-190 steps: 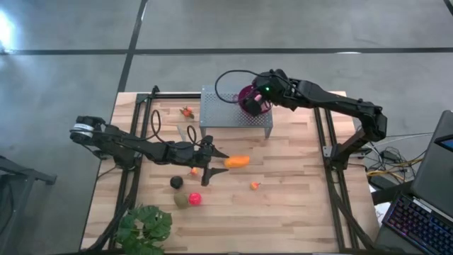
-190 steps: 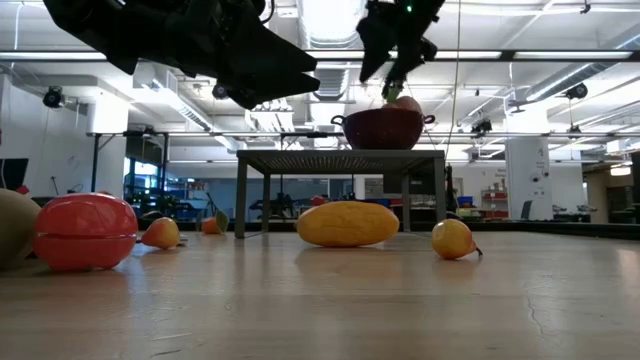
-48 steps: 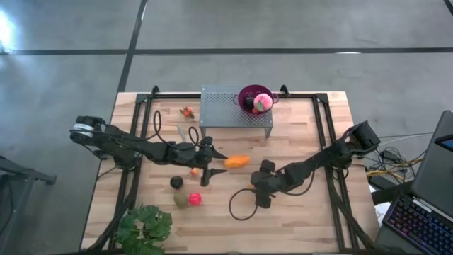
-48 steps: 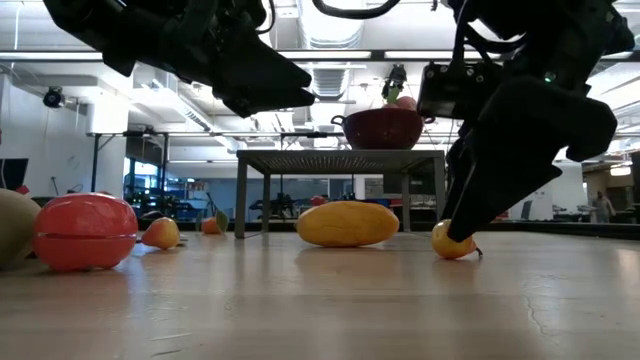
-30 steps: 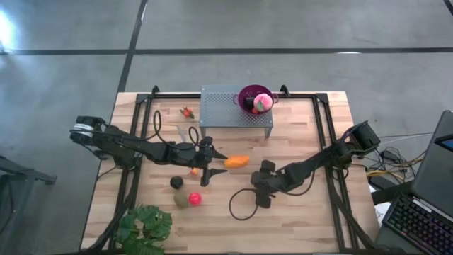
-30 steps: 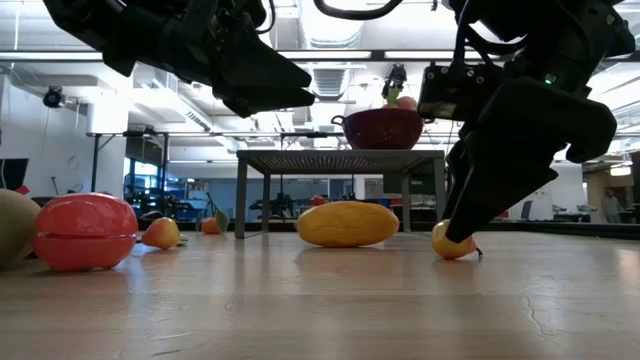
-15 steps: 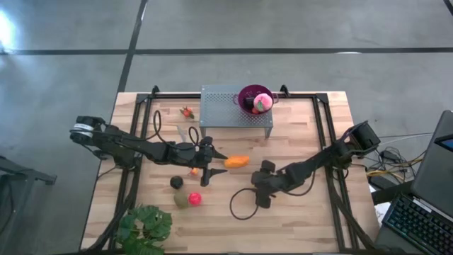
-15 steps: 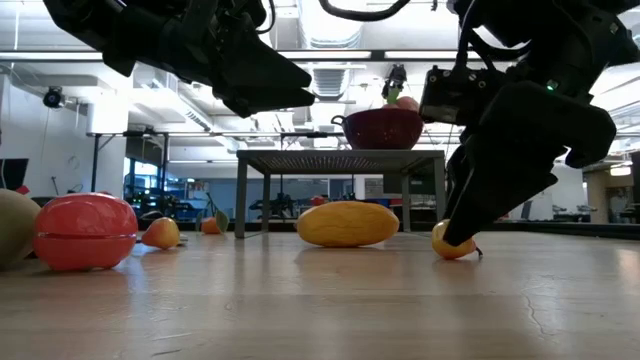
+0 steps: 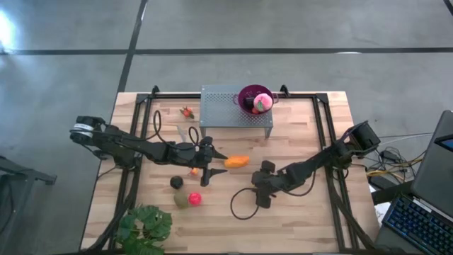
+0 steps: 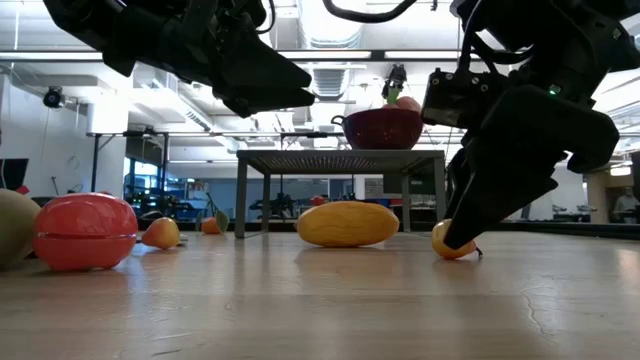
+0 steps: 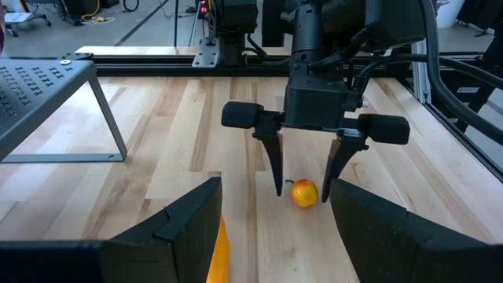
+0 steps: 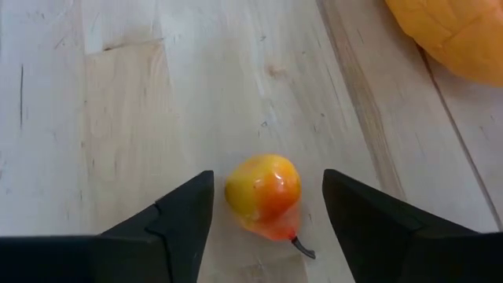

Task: Pick & Place Fruit
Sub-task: Put the pear into the purple bowl on the shelf

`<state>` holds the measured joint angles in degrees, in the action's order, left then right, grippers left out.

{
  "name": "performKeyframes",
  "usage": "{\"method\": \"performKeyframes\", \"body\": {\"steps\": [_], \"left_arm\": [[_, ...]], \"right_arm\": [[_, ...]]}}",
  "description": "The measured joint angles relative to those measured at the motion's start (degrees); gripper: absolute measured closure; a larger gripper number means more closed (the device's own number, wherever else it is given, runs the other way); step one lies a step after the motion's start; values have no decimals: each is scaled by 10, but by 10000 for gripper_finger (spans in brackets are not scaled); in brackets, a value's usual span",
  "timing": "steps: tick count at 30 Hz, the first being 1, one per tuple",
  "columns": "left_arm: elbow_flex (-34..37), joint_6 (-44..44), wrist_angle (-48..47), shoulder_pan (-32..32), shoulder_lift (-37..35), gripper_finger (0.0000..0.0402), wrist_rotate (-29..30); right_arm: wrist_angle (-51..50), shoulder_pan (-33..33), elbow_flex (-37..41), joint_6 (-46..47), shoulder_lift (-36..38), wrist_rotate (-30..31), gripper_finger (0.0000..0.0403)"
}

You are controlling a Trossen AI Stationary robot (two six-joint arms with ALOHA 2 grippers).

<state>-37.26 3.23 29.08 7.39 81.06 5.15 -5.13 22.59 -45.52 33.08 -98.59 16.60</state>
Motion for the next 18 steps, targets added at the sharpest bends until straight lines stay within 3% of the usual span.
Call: {"method": "performKeyframes", "body": {"steps": [18], "left_arm": [[0, 0, 0, 0, 0, 158, 0]], "right_arm": [[0, 0, 0, -1, 0, -1, 250]]}}
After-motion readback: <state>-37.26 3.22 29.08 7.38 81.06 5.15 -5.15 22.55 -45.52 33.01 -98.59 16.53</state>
